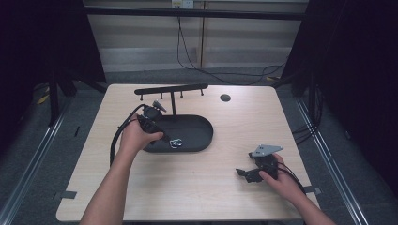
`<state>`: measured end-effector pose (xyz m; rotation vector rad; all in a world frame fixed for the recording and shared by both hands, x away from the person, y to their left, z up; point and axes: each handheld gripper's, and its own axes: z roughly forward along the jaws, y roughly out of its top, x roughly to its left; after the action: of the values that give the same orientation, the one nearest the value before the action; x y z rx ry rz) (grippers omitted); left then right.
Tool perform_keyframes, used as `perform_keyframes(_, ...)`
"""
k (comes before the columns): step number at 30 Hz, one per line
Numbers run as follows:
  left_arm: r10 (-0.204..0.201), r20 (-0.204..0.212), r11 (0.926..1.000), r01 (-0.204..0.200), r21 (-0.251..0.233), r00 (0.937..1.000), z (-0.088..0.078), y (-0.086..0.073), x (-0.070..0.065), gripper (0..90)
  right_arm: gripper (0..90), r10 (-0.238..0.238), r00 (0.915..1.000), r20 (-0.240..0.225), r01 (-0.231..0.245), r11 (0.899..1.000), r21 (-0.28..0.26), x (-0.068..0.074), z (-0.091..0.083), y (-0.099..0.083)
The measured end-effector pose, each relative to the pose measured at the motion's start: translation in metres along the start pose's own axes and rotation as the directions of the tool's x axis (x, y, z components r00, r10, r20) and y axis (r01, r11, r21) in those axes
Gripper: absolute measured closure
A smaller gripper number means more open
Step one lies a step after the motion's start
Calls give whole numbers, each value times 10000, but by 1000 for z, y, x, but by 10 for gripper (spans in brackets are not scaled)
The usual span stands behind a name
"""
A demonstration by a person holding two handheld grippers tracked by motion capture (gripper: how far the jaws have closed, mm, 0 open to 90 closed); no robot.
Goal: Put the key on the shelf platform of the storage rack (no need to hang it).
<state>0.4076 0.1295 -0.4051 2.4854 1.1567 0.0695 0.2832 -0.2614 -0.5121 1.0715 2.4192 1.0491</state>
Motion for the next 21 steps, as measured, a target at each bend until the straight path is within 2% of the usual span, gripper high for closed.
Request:
perform_keyframes(16, -91, -80, 10000, 90, -31, 9999, -7, -18, 6, 262, 130, -26, 10000, -5, 26, 10000, 12, 0, 0, 0)
perform_keyframes(21, 8, -69, 10000, -8, 12, 10000, -8, -22, 6, 265, 130, -26, 10000, -5, 26, 10000, 12, 0, 0, 0)
